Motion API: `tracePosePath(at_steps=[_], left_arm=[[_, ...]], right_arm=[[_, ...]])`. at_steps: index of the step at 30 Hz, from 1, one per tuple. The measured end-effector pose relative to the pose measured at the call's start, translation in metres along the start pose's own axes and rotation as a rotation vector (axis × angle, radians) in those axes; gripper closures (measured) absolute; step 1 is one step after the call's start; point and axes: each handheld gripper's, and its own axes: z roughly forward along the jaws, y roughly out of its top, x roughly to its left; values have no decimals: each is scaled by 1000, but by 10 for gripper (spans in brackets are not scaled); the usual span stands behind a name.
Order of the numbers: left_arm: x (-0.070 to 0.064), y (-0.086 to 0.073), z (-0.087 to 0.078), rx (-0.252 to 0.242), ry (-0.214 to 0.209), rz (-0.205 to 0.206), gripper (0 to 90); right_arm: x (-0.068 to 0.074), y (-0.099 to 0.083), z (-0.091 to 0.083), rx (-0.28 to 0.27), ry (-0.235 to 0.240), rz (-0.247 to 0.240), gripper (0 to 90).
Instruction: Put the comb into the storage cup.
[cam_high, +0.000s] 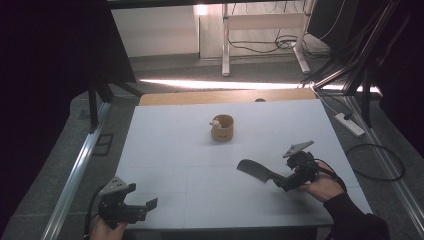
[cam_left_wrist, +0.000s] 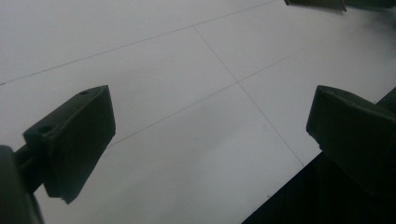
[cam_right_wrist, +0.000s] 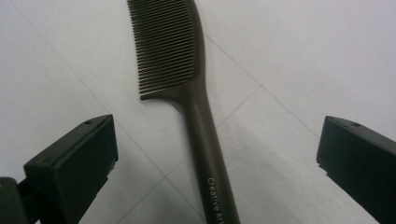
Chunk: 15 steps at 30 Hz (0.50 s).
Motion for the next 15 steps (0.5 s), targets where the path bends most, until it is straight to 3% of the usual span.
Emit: tracePosePath(at_steps=[5,15], left_arm=[[0,0,0,0,0,0,21],[0,0,0,1,0,1,21]], right_arm=[[-2,-1,2,3,2,0,0],[1,-5,18,65,10,-28,0]])
